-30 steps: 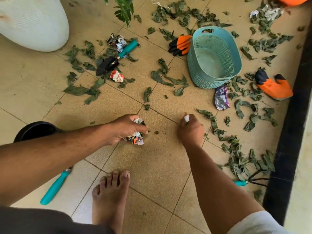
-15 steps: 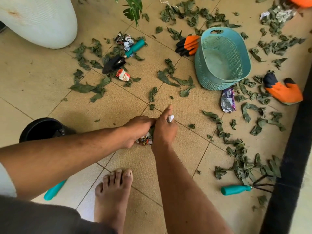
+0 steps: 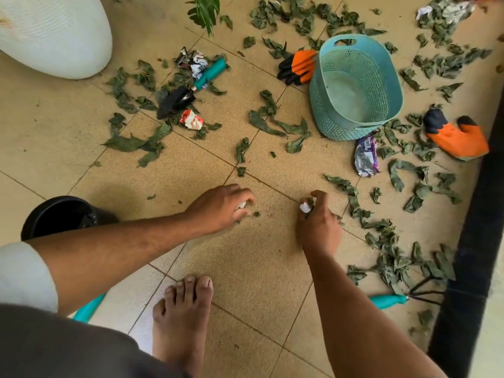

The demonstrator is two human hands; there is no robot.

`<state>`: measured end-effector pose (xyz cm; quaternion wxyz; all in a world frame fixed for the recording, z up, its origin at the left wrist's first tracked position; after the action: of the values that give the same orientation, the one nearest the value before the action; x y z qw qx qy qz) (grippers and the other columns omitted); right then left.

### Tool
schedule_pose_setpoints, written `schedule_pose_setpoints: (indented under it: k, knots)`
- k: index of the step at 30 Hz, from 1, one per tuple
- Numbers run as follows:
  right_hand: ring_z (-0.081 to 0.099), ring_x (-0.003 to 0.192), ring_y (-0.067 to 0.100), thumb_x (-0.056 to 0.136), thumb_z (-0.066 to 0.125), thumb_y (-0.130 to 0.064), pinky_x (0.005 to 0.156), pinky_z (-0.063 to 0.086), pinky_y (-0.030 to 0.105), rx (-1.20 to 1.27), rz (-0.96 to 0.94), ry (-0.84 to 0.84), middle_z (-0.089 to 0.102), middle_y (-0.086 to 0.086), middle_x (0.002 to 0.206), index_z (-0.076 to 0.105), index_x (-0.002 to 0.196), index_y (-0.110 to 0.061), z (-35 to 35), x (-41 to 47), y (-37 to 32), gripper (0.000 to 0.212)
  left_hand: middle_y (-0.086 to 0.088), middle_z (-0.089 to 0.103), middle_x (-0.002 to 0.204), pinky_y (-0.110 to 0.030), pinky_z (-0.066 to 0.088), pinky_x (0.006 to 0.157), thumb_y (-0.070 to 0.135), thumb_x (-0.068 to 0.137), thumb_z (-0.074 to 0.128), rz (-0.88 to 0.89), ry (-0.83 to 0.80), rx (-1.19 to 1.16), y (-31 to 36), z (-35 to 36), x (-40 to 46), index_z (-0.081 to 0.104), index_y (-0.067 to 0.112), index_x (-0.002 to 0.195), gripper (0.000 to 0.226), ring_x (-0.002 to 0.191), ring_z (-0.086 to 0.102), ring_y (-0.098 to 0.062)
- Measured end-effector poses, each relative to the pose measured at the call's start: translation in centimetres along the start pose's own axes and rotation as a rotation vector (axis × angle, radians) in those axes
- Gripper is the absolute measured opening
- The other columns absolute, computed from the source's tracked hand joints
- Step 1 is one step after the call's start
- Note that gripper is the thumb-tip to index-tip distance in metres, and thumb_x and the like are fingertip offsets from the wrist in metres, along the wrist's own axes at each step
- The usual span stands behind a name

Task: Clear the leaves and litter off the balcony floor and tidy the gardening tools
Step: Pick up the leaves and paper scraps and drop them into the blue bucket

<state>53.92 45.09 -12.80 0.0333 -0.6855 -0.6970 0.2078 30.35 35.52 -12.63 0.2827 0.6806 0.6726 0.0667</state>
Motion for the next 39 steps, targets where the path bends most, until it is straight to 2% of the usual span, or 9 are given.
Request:
schedule_pose_setpoints:
  k: [6, 13, 17, 21, 25, 29, 32, 35, 39]
  knots:
    - [0.060, 0.065, 0.020, 0.108, 0.051, -0.040, 0.049, 0.039, 0.027, -0.112, -0.004, -0.056, 0.065, -0.002, 0.087, 0.040, 0.112, -0.030, 0.6, 0.7, -0.9, 0.016, 0.003, 0.051, 0.116, -0.030, 0.051, 0.077, 0.066, 0.101, 0.053, -0.010, -0.098, 0.164, 1.3, 0.0, 2.2, 0.044, 0.026, 0.124, 0.048, 0.098, 0.054, -0.014]
    - [0.062, 0.067, 0.025, 0.107, 0.049, -0.037, 0.059, 0.052, 0.036, -0.131, -0.118, -0.150, 0.065, 0.002, 0.084, 0.046, 0.112, -0.025, 0.5, 1.8, -0.7, 0.013, -0.006, 0.055, 0.110, -0.039, 0.057, 0.069, 0.037, 0.113, 0.030, 0.117, -0.090, 0.419, 2.2, 1.4, 3.1, 0.044, 0.018, 0.123, 0.026, 0.087, 0.057, -0.022]
    - [0.066, 0.072, 0.024, 0.104, 0.050, -0.045, 0.067, 0.061, 0.046, 0.285, 0.122, -0.233, 0.070, 0.007, 0.085, 0.058, 0.101, -0.018, -0.3, 1.5, -0.4, 0.029, 0.000, 0.058, 0.093, -0.035, 0.054, 0.058, 0.028, 0.108, 0.046, 0.021, -0.138, 0.242, 2.1, -0.3, 4.0, 0.052, 0.014, 0.119, 0.019, 0.072, 0.056, -0.013]
    - [0.045, 0.052, 0.013, 0.108, 0.052, -0.040, 0.046, 0.041, 0.027, 1.019, 0.616, -0.355, 0.052, 0.000, 0.064, 0.056, 0.083, -0.016, -3.8, -1.6, -2.1, 0.036, -0.001, 0.066, 0.096, -0.030, 0.045, 0.056, 0.039, 0.107, 0.055, -0.323, -0.154, -0.322, 3.0, -6.3, 3.6, 0.047, 0.019, 0.116, 0.023, 0.068, 0.058, -0.012]
    - [0.038, 0.048, 0.013, 0.107, 0.055, -0.035, 0.045, 0.031, 0.024, 1.301, 0.809, -0.373, 0.045, -0.002, 0.062, 0.050, 0.080, -0.021, -12.6, -4.2, -7.4, 0.031, -0.015, 0.064, 0.140, -0.031, 0.050, 0.075, 0.045, 0.096, 0.060, -0.521, -0.066, -0.659, 7.0, -14.8, 1.7, 0.051, 0.012, 0.147, 0.061, 0.111, 0.067, -0.026]
    - [0.045, 0.070, 0.003, 0.086, 0.065, -0.066, 0.071, 0.040, 0.028, 1.337, 0.594, -0.436, 0.053, -0.017, 0.078, 0.070, 0.073, -0.026, -23.5, -6.4, -14.0, 0.043, -0.012, 0.054, 0.149, -0.050, 0.052, 0.110, 0.054, 0.081, 0.062, -0.605, 0.027, -0.977, 14.2, -26.5, -1.2, 0.041, 0.016, 0.159, 0.089, 0.131, 0.058, -0.027]
    - [0.039, 0.051, 0.011, 0.103, 0.056, -0.031, 0.049, 0.033, 0.027, 1.365, 0.640, -0.381, 0.044, -0.006, 0.062, 0.053, 0.072, -0.022, -33.9, -8.2, -19.1, 0.033, -0.008, 0.060, 0.127, -0.043, 0.052, 0.100, 0.039, 0.099, 0.065, -0.618, 0.103, -1.006, 19.3, -35.9, -4.3, 0.056, 0.011, 0.140, 0.050, 0.119, 0.058, -0.024]
    - [0.034, 0.039, 0.013, 0.109, 0.050, -0.031, 0.038, 0.027, 0.020, 1.307, 0.635, -0.382, 0.036, -0.002, 0.057, 0.047, 0.082, -0.019, -45.6, -10.5, -25.2, 0.030, -0.005, 0.064, 0.101, -0.031, 0.043, 0.069, 0.039, 0.099, 0.062, -0.654, 0.124, -0.980, 24.4, -46.2, -8.5, 0.061, 0.011, 0.113, 0.031, 0.096, 0.059, -0.023]
    - [0.037, 0.038, 0.015, 0.108, 0.050, -0.034, 0.039, 0.031, 0.023, 1.220, 0.592, -0.341, 0.041, -0.001, 0.052, 0.048, 0.079, -0.016, -58.8, -13.8, -32.1, 0.034, -0.023, 0.067, 0.130, -0.038, 0.053, 0.083, 0.061, 0.081, 0.062, -0.692, 0.161, -1.050, 30.2, -59.8, -13.7, 0.058, 0.000, 0.138, 0.084, 0.110, 0.066, -0.035]
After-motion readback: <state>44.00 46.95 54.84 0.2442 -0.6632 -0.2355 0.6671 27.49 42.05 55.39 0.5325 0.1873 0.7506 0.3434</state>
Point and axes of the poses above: each hand's wrist, its own x-axis towards the middle knuckle, its own z-axis out of the palm, y = z × x, the point moved 5 cm from there along x, towards the middle knuckle
